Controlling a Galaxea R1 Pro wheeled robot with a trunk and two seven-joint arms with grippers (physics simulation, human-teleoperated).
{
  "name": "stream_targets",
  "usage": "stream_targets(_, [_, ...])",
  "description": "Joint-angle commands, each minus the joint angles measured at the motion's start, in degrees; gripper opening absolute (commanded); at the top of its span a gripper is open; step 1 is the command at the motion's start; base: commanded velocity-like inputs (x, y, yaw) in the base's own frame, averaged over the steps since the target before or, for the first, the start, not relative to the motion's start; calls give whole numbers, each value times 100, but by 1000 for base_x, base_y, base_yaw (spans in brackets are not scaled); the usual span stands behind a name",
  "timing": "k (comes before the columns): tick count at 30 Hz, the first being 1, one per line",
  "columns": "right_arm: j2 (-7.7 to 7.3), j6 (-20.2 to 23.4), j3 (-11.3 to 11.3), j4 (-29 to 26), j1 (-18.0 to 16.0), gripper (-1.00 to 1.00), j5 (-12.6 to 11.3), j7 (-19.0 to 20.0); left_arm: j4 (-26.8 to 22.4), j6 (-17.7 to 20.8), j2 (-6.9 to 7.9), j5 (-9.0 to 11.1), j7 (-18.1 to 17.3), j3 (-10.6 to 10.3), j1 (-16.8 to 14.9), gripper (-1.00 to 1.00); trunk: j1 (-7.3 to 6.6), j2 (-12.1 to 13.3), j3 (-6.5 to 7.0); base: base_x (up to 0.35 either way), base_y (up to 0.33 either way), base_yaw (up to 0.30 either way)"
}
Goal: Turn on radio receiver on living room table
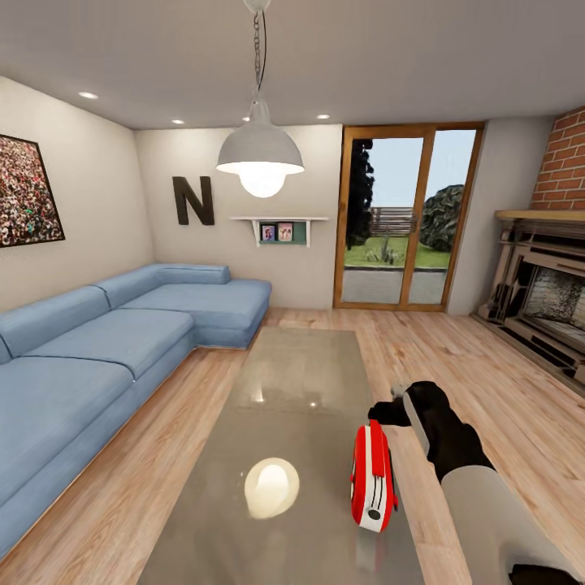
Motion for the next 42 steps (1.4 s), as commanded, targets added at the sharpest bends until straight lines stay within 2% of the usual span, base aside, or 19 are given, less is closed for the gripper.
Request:
stream_targets(1, [0,0,5,0,0,100,2,0,0,0,0,0,0,1,0,100,0,0,0,0,0,0])
stream_targets(12, [-15,-2,-34,0,1,100,5,2,25,0,10,0,5,-1,0,100,0,0,0,0,0,0])
stream_targets(16, [-167,-20,-41,0,1,100,-8,37,26,0,5,0,14,-2,0,100,0,0,0,21,0,0])
stream_targets(20, [-218,-25,-42,2,1,100,-12,58,26,0,14,0,17,-2,0,100,0,0,0,229,0,0])
stream_targets(42, [-237,-28,-42,8,1,100,-30,88,26,-2,26,0,25,7,0,100,0,0,0,81,0,0])
